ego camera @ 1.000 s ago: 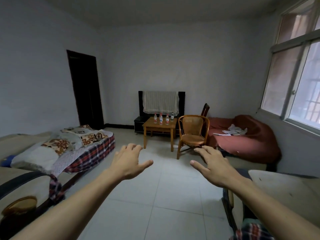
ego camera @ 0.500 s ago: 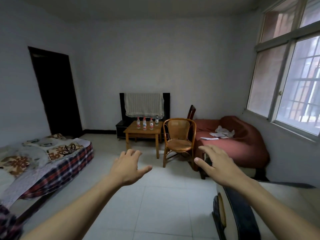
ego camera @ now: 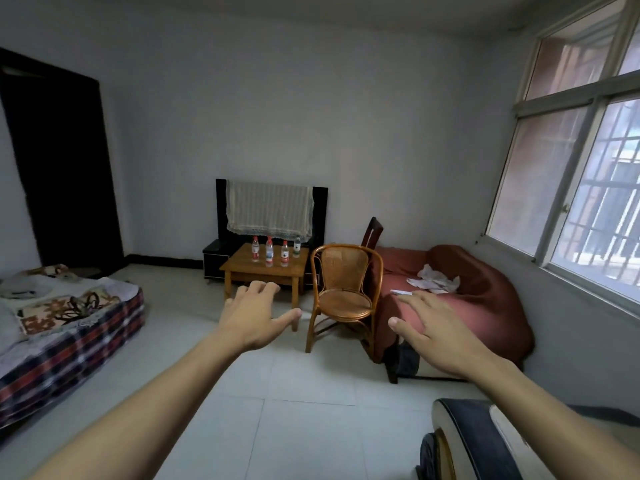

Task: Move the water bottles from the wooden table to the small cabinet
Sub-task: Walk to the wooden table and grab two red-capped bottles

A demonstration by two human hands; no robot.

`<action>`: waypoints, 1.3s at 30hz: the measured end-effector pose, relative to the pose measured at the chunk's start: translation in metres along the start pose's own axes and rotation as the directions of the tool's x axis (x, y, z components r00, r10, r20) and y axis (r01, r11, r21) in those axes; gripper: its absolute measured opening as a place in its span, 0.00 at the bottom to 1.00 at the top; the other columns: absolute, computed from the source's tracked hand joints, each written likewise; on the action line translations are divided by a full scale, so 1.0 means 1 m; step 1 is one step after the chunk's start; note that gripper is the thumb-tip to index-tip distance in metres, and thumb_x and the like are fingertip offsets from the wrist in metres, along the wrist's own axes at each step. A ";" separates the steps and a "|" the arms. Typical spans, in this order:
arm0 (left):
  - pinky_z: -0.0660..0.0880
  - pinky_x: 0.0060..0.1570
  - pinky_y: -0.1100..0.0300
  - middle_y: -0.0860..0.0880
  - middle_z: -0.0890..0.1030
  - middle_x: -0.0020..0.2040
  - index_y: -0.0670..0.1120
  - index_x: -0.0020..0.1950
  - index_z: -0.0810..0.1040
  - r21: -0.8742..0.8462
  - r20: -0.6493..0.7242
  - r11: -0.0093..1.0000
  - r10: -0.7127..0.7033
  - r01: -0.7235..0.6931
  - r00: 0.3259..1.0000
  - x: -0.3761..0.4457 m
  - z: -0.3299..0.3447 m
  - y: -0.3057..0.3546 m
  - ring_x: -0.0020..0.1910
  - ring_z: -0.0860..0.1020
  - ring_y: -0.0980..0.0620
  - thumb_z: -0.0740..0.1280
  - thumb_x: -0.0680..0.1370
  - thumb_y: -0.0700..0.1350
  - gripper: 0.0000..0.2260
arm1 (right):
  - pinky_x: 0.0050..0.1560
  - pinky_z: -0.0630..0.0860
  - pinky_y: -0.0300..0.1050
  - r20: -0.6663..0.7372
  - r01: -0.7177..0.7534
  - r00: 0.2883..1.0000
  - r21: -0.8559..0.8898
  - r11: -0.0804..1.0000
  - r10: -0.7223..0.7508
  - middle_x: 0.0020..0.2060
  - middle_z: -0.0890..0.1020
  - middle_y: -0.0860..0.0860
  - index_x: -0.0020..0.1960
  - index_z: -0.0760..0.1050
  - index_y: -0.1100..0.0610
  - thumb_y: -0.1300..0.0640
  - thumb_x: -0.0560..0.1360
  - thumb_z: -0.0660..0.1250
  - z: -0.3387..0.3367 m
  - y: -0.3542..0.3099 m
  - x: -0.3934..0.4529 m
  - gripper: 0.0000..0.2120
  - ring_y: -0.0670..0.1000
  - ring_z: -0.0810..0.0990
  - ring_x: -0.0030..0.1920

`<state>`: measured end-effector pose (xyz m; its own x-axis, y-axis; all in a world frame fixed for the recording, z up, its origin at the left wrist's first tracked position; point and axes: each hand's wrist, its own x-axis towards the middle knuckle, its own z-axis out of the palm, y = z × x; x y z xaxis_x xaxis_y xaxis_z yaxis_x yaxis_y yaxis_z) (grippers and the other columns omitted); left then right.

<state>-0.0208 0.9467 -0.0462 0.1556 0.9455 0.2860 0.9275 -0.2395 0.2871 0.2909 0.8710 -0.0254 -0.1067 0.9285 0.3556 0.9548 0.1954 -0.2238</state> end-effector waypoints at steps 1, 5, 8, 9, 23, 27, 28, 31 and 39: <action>0.68 0.67 0.44 0.49 0.67 0.74 0.53 0.74 0.65 -0.006 0.007 1.000 -0.011 0.011 1.000 0.013 0.004 -0.005 0.71 0.67 0.45 0.57 0.74 0.72 0.35 | 0.67 0.65 0.45 0.002 0.002 1.000 0.005 1.000 -0.002 0.68 0.71 0.48 0.73 0.65 0.46 0.36 0.78 0.56 0.006 0.001 0.013 0.27 0.49 0.67 0.69; 0.66 0.70 0.43 0.49 0.65 0.75 0.52 0.76 0.62 0.071 0.087 0.997 0.022 -0.028 0.996 0.062 0.026 -0.018 0.73 0.65 0.46 0.57 0.74 0.72 0.36 | 0.71 0.63 0.48 0.053 -0.001 0.999 0.033 0.999 -0.001 0.73 0.67 0.48 0.73 0.64 0.46 0.33 0.77 0.55 0.032 0.015 0.064 0.29 0.49 0.63 0.72; 0.65 0.70 0.43 0.49 0.65 0.76 0.52 0.77 0.61 0.112 0.106 0.992 0.037 -0.049 0.994 0.103 0.044 -0.021 0.73 0.64 0.46 0.58 0.74 0.71 0.36 | 0.72 0.62 0.51 0.044 -0.002 0.999 0.032 0.999 0.000 0.74 0.66 0.50 0.73 0.63 0.45 0.33 0.77 0.54 0.048 0.036 0.106 0.29 0.51 0.62 0.74; 0.65 0.70 0.43 0.49 0.65 0.76 0.52 0.77 0.61 0.108 0.102 0.993 0.032 -0.043 0.994 0.117 0.051 -0.021 0.73 0.64 0.46 0.58 0.74 0.71 0.36 | 0.73 0.62 0.52 0.043 -0.009 0.999 0.032 0.999 0.008 0.74 0.66 0.51 0.73 0.64 0.46 0.34 0.77 0.54 0.053 0.045 0.120 0.29 0.52 0.62 0.74; 0.66 0.69 0.45 0.49 0.66 0.74 0.53 0.75 0.64 0.147 0.087 0.989 -0.029 0.016 0.996 0.351 0.128 0.007 0.72 0.65 0.47 0.57 0.75 0.71 0.34 | 0.71 0.63 0.59 0.107 -0.046 0.994 0.086 0.995 0.036 0.75 0.63 0.51 0.74 0.62 0.45 0.28 0.73 0.48 0.119 0.189 0.338 0.35 0.56 0.59 0.74; 0.67 0.70 0.45 0.48 0.65 0.74 0.52 0.75 0.64 0.082 0.113 0.994 -0.076 0.067 0.991 0.402 0.150 -0.009 0.73 0.65 0.46 0.59 0.74 0.71 0.35 | 0.69 0.64 0.64 0.149 -0.040 0.988 0.081 0.996 0.028 0.75 0.62 0.51 0.73 0.62 0.43 0.24 0.70 0.45 0.143 0.205 0.393 0.38 0.57 0.60 0.74; 0.67 0.70 0.46 0.48 0.65 0.74 0.52 0.75 0.63 0.071 0.122 0.995 -0.085 0.076 0.989 0.415 0.156 -0.015 0.73 0.64 0.46 0.59 0.74 0.70 0.35 | 0.69 0.64 0.64 0.167 -0.035 0.986 0.081 0.996 0.021 0.76 0.61 0.51 0.74 0.61 0.44 0.27 0.73 0.47 0.149 0.206 0.407 0.35 0.57 0.59 0.75; 0.68 0.69 0.46 0.49 0.64 0.75 0.52 0.75 0.63 0.054 0.130 0.994 -0.098 0.091 0.987 0.454 0.173 -0.037 0.73 0.65 0.47 0.59 0.74 0.70 0.35 | 0.70 0.64 0.62 0.195 -0.027 0.981 0.065 0.998 0.013 0.76 0.60 0.50 0.75 0.60 0.45 0.34 0.78 0.53 0.168 0.210 0.449 0.29 0.58 0.59 0.74; 0.69 0.67 0.45 0.51 0.65 0.74 0.53 0.75 0.64 -0.013 0.101 0.994 -0.110 0.112 0.989 0.576 0.205 -0.112 0.71 0.67 0.47 0.58 0.73 0.72 0.36 | 0.70 0.63 0.64 0.185 -0.016 0.983 0.012 1.000 0.013 0.76 0.61 0.48 0.76 0.61 0.47 0.35 0.78 0.55 0.215 0.195 0.580 0.30 0.56 0.58 0.75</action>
<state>0.0347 1.5638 -0.1011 0.0856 0.9835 0.1592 0.9344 -0.1347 0.3297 0.3558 1.5156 -0.0578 -0.1431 0.9734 0.1790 0.9531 0.1843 -0.2399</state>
